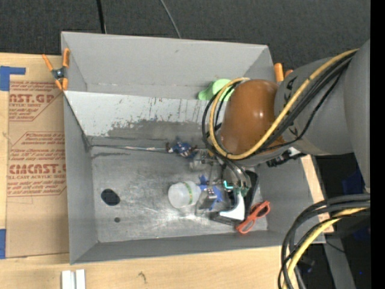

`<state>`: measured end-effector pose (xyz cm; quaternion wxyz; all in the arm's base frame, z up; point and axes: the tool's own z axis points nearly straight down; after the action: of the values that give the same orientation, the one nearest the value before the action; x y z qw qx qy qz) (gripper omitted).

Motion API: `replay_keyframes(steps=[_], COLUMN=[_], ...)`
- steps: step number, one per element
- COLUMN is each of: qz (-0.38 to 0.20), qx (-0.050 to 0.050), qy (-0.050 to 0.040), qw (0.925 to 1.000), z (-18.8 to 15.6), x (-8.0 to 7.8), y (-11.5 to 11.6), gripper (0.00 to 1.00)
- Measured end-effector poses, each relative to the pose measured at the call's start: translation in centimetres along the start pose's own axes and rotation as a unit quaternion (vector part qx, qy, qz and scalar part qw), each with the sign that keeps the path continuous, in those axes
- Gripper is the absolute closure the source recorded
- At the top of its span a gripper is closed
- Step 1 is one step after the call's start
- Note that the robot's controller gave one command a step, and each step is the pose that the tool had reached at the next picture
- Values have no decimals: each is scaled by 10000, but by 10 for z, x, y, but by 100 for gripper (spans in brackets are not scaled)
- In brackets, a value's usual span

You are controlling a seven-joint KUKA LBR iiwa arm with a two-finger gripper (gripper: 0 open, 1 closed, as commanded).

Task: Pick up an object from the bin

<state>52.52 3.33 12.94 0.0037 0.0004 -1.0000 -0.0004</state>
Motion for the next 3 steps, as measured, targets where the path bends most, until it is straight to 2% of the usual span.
replay_keyframes(steps=[1,2,3], qz=[3,-928,-928], qx=[-1,8,7], qy=[-37,-20,-21], qw=[10000,9957,9957], z=[-4,50,50], x=[-2,-29,-30], y=[0,3,3], gripper=[0,100,100])
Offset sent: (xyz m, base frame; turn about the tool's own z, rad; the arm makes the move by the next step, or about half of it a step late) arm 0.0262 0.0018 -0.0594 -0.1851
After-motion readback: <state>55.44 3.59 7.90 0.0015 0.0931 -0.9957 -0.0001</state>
